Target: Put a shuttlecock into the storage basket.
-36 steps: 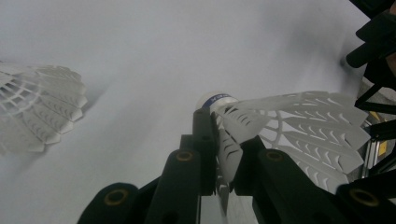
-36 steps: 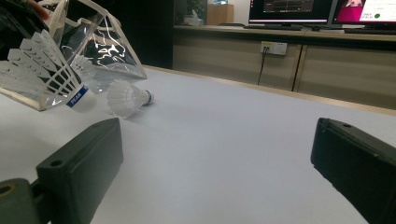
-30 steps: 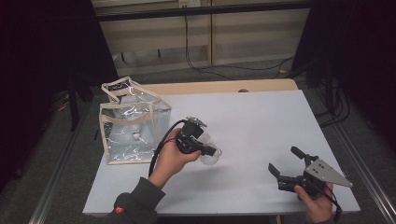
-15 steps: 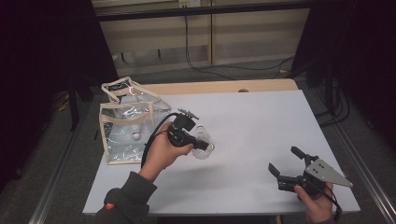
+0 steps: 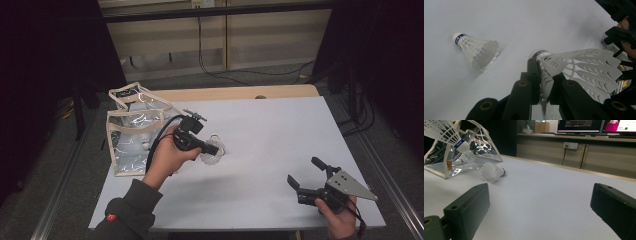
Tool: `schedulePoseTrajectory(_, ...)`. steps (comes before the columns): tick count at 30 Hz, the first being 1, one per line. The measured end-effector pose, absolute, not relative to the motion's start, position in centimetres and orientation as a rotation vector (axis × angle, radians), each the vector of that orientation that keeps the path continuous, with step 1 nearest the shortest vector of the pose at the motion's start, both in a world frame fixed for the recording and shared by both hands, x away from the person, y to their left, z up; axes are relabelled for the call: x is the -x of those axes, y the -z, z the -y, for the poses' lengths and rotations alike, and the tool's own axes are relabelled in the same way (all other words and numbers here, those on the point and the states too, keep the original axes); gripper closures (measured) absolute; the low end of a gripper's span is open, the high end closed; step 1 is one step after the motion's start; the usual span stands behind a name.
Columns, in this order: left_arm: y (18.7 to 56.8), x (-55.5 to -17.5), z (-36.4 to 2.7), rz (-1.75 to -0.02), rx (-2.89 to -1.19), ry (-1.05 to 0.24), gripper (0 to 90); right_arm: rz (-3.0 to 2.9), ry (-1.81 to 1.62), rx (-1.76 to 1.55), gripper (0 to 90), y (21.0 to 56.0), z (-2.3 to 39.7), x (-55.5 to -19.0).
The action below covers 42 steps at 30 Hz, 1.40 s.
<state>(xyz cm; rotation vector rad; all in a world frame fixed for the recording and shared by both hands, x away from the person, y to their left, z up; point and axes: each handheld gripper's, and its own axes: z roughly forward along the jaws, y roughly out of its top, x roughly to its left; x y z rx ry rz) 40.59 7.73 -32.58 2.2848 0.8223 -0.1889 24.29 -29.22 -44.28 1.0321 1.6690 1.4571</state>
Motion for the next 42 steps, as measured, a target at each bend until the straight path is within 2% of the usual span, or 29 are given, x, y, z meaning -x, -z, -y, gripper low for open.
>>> schedulePoseTrajectory(42,28.7,-42.7,-9.8,-0.93,-2.236,0.18,84.1,-1.672,-1.456,-1.026,2.3,44.2,29.1,-24.3)
